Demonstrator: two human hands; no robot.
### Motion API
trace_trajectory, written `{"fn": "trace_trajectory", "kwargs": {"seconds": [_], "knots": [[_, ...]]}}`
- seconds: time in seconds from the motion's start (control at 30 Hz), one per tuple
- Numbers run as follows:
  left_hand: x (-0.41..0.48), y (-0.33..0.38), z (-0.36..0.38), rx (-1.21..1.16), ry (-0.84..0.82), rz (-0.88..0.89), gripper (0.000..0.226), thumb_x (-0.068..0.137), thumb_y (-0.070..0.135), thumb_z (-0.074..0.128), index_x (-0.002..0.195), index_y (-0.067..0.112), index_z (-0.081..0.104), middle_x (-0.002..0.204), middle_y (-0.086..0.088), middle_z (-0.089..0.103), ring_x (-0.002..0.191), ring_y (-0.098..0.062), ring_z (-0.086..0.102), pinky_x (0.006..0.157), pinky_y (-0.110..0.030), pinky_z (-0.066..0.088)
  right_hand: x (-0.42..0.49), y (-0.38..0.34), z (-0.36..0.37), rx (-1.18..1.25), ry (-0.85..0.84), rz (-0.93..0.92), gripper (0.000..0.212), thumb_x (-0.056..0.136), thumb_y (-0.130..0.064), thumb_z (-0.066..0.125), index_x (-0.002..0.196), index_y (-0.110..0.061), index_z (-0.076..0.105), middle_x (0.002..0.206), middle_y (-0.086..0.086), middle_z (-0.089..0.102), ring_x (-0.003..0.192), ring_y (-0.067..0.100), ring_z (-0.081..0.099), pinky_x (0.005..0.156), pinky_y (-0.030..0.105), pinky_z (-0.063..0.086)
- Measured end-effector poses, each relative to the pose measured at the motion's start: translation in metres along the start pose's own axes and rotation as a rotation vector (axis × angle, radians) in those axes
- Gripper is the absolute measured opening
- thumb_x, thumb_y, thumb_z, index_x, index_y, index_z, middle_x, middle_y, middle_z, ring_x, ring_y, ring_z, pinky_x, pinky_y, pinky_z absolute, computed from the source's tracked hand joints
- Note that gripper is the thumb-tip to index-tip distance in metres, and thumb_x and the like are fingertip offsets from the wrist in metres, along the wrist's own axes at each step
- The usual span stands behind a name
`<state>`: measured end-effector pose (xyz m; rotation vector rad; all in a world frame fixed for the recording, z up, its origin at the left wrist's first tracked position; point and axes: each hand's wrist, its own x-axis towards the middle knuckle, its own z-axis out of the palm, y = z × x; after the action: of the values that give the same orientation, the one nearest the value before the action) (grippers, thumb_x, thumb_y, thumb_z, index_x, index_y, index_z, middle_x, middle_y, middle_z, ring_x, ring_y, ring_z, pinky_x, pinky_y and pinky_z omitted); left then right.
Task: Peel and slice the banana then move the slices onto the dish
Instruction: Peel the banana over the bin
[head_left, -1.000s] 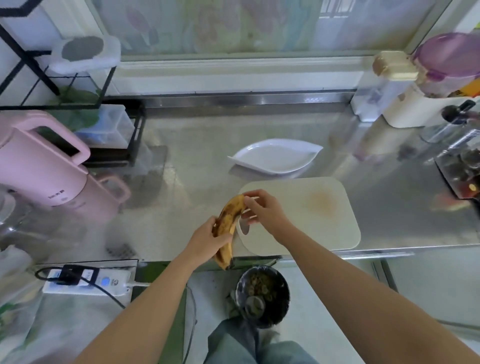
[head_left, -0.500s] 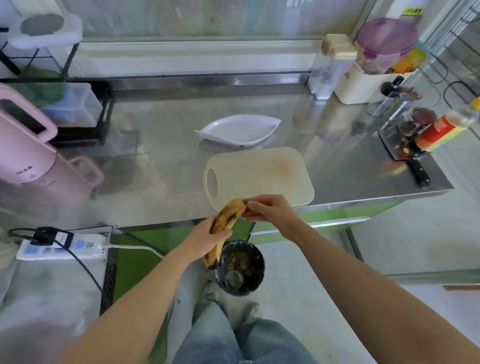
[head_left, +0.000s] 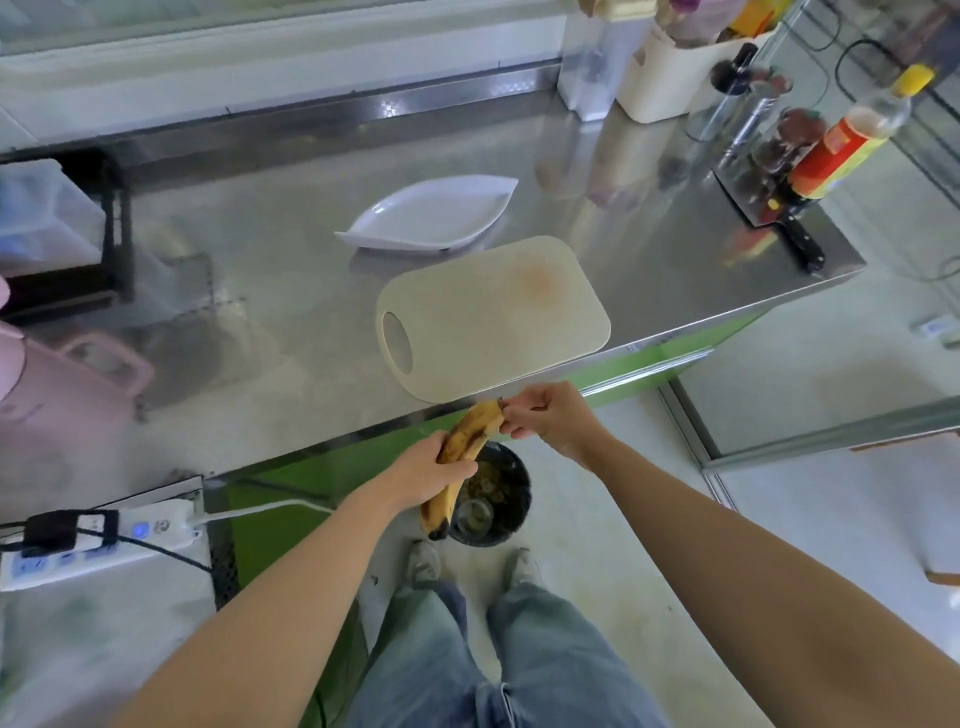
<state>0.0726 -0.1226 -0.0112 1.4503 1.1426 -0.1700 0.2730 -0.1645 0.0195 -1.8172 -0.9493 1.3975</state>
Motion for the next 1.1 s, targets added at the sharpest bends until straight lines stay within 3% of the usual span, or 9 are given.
{"fn": "trace_trajectory", "kwargs": {"seconds": [0.1, 0.23, 0.33, 0.43, 0.53, 0.63, 0.73, 0.93, 1.1], "knots": [[0.002, 0.001, 0.006, -0.033, -0.035, -0.007, 0.041, 0.088, 0.033, 0.065, 0.125, 0.020, 0.051, 0.116, 0.002, 0.062, 0.107, -0.014, 0.058, 0.087, -0.027, 0.045, -0.004, 0.006, 0.002, -0.056, 0.076, 0.006, 0.011, 0.081, -0.001, 0.063, 0.085, 0.005, 0.070, 0.076, 0.015, 0.071, 0.063, 0.014, 0.065, 0.061, 0.017, 0.054], [0.002, 0.002, 0.015, -0.027, -0.070, 0.000, 0.036, 0.089, 0.030, 0.064, 0.121, 0.020, 0.052, 0.110, 0.005, 0.062, 0.102, -0.011, 0.059, 0.084, -0.024, 0.046, -0.010, 0.018, 0.007, -0.103, 0.160, 0.024, 0.007, 0.074, -0.004, 0.062, 0.073, -0.005, 0.069, 0.069, 0.011, 0.071, 0.059, 0.013, 0.062, 0.065, 0.026, 0.057], [0.000, 0.001, 0.020, -0.054, -0.123, -0.004, 0.034, 0.091, 0.026, 0.062, 0.123, 0.022, 0.050, 0.105, 0.009, 0.060, 0.096, -0.005, 0.057, 0.076, -0.017, 0.044, -0.015, 0.026, 0.005, -0.068, 0.144, 0.033, 0.005, 0.079, -0.005, 0.063, 0.077, -0.008, 0.067, 0.068, 0.006, 0.069, 0.060, 0.012, 0.064, 0.064, 0.024, 0.056], [-0.002, 0.000, 0.021, -0.085, -0.173, -0.025, 0.040, 0.092, 0.025, 0.062, 0.128, 0.015, 0.049, 0.109, 0.004, 0.062, 0.101, -0.011, 0.059, 0.078, -0.019, 0.046, -0.022, 0.032, 0.002, 0.073, 0.064, 0.050, 0.004, 0.088, -0.010, 0.064, 0.089, -0.008, 0.067, 0.077, 0.007, 0.070, 0.074, 0.018, 0.071, 0.070, 0.025, 0.058], [-0.003, -0.003, 0.023, -0.036, -0.200, -0.039, 0.043, 0.090, 0.030, 0.063, 0.127, 0.013, 0.049, 0.114, -0.001, 0.063, 0.104, -0.013, 0.060, 0.078, -0.020, 0.047, -0.027, 0.036, -0.001, 0.065, 0.058, 0.055, 0.007, 0.089, -0.007, 0.062, 0.082, -0.010, 0.064, 0.075, 0.010, 0.069, 0.075, 0.022, 0.071, 0.070, 0.028, 0.058], [-0.003, -0.006, 0.027, -0.007, -0.220, -0.029, 0.047, 0.088, 0.033, 0.066, 0.128, 0.013, 0.050, 0.119, -0.003, 0.062, 0.108, -0.014, 0.059, 0.090, -0.028, 0.048, -0.029, 0.034, -0.001, -0.001, 0.059, 0.062, 0.011, 0.085, -0.004, 0.059, 0.076, -0.009, 0.060, 0.077, 0.010, 0.070, 0.072, 0.021, 0.071, 0.069, 0.026, 0.059], [-0.002, -0.006, 0.031, -0.008, -0.239, -0.011, 0.050, 0.087, 0.035, 0.067, 0.129, 0.014, 0.049, 0.118, -0.003, 0.063, 0.109, -0.015, 0.060, 0.099, -0.036, 0.048, -0.030, 0.029, 0.002, -0.084, 0.124, 0.053, 0.012, 0.081, -0.003, 0.058, 0.071, -0.009, 0.054, 0.070, 0.009, 0.067, 0.060, 0.012, 0.069, 0.056, 0.017, 0.052], [-0.001, -0.006, 0.037, -0.085, -0.227, 0.002, 0.044, 0.089, 0.031, 0.066, 0.126, 0.016, 0.049, 0.117, -0.002, 0.063, 0.108, -0.015, 0.060, 0.097, -0.035, 0.048, -0.032, 0.033, 0.006, -0.079, 0.204, -0.007, 0.019, 0.081, -0.003, 0.059, 0.067, -0.010, 0.049, 0.067, 0.010, 0.062, 0.058, 0.013, 0.069, 0.058, 0.029, 0.053], [0.003, -0.007, 0.040, -0.123, -0.261, -0.011, 0.049, 0.089, 0.030, 0.065, 0.132, 0.016, 0.045, 0.123, -0.001, 0.060, 0.113, -0.015, 0.058, 0.100, -0.035, 0.047, -0.034, 0.040, 0.007, -0.008, 0.276, -0.006, 0.017, 0.082, 0.001, 0.060, 0.068, -0.005, 0.052, 0.066, 0.012, 0.062, 0.061, 0.017, 0.071, 0.055, 0.027, 0.054]]}}
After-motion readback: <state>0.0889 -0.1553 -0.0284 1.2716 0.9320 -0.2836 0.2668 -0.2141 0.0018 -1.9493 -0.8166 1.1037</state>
